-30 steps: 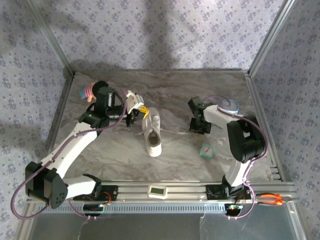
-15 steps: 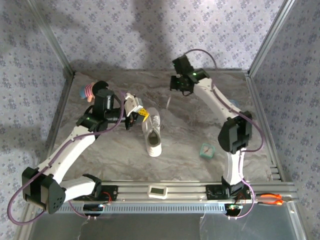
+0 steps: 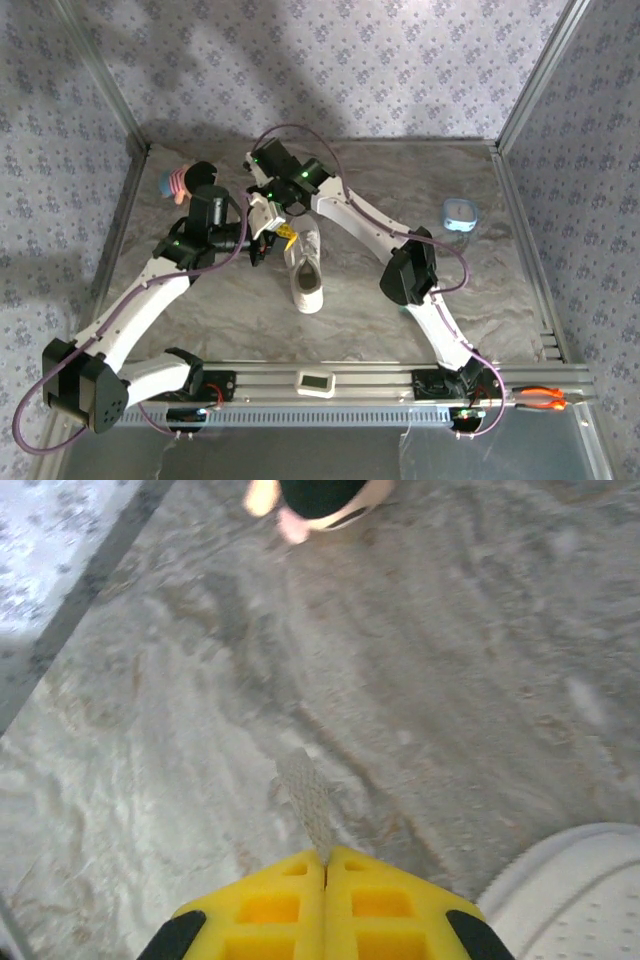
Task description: Tie the shoes
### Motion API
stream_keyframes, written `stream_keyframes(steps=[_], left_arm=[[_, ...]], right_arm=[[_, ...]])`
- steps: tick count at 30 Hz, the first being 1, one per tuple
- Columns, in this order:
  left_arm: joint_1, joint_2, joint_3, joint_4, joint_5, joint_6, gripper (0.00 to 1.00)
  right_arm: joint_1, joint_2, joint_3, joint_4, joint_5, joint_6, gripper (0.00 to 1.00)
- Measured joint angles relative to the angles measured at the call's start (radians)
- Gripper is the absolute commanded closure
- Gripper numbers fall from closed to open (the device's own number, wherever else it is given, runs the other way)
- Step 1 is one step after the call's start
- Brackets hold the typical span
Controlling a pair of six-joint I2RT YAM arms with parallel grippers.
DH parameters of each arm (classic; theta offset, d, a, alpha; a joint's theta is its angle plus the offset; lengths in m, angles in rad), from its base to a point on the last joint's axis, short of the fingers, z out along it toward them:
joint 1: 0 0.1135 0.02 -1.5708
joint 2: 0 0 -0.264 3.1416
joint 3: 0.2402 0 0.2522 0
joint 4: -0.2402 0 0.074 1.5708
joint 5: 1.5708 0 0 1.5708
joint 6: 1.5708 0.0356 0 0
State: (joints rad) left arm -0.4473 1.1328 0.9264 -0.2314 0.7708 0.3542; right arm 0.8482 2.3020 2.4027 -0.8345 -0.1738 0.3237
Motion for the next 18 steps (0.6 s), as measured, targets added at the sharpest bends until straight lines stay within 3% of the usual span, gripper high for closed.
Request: stream_keyframes(steps=[2,6,13,18], left_arm=[[0.000,0.000,0.000,0.000,0.000,0.000,1.00],[0.000,0.000,-0.001,0.000,0.000,0.000,1.00],[0.000,-0.013,-0.024,0.003,0.000,-0.007,1.00],[0.014,-0.012,-0.026,0.003,0.000,-0.032,1.00]], right_arm=[[0.008,-0.002,0.000,-0.001,-0.019,-0.016,0.64],[0.002,-0.042,-0.037,0.000,-0.027,-0.033,0.49],[-0.075,-0.330,-0.298,0.085,-0.050,-0.042,0.44],[-0.165,-0.653,-0.674,0.291,-0.049,-0.048,0.42]])
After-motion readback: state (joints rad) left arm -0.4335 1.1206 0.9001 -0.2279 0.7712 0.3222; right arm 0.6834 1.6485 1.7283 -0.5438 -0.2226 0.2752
